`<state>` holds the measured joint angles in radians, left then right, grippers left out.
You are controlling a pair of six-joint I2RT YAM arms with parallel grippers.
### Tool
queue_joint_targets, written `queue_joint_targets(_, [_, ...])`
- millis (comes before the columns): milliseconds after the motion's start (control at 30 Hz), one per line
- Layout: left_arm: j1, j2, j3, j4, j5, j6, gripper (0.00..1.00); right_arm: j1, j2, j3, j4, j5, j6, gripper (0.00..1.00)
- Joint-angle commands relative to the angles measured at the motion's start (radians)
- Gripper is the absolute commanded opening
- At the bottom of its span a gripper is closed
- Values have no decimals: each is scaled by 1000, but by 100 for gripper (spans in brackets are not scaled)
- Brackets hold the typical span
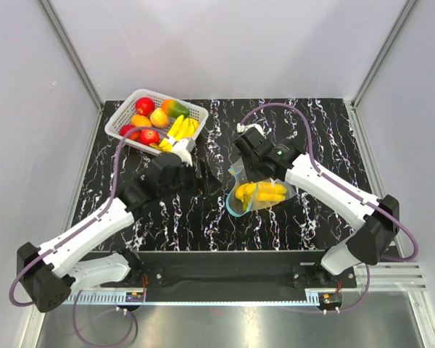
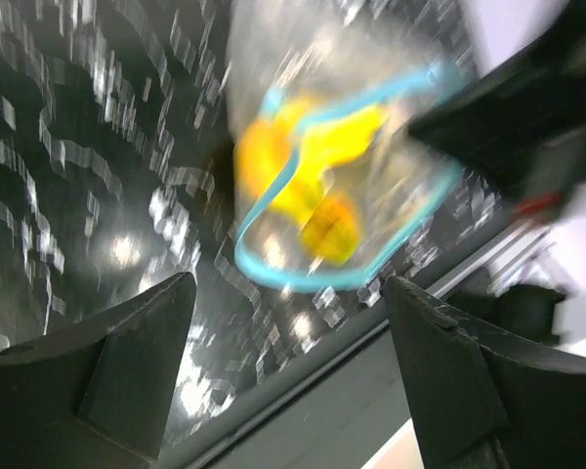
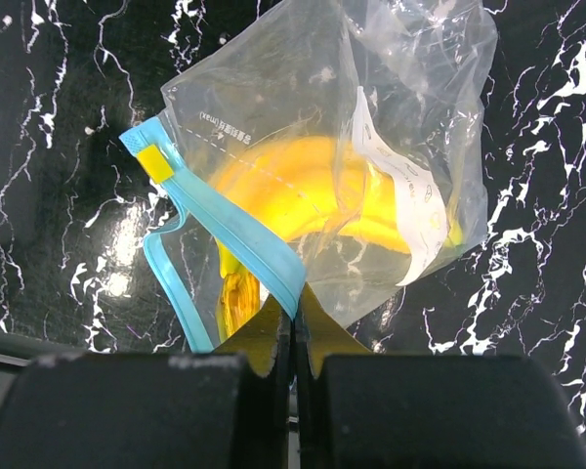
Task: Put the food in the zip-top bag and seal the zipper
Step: Place the fake fruit in the zipper food storage bag, then adjust the zipper food storage bag at the center of the board.
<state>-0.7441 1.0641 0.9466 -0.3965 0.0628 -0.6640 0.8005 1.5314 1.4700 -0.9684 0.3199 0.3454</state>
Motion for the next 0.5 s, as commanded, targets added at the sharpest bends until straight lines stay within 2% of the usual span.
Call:
queue_joint_targets(0, [-21, 23, -113, 86, -28, -54, 82, 8, -24, 59, 13, -4, 20, 0])
queue_joint_targets(100, [-24, 68, -157, 160, 8, -72, 77, 8, -19, 75, 4, -2, 23, 0])
queue_joint_targets(400, [-49, 209, -143, 306, 9, -109, 77, 6, -28, 69, 8, 1, 29, 0])
queue_joint_targets(467, [-55, 261, -125, 330, 25, -115, 72, 6, -27, 69, 8, -1, 29, 0])
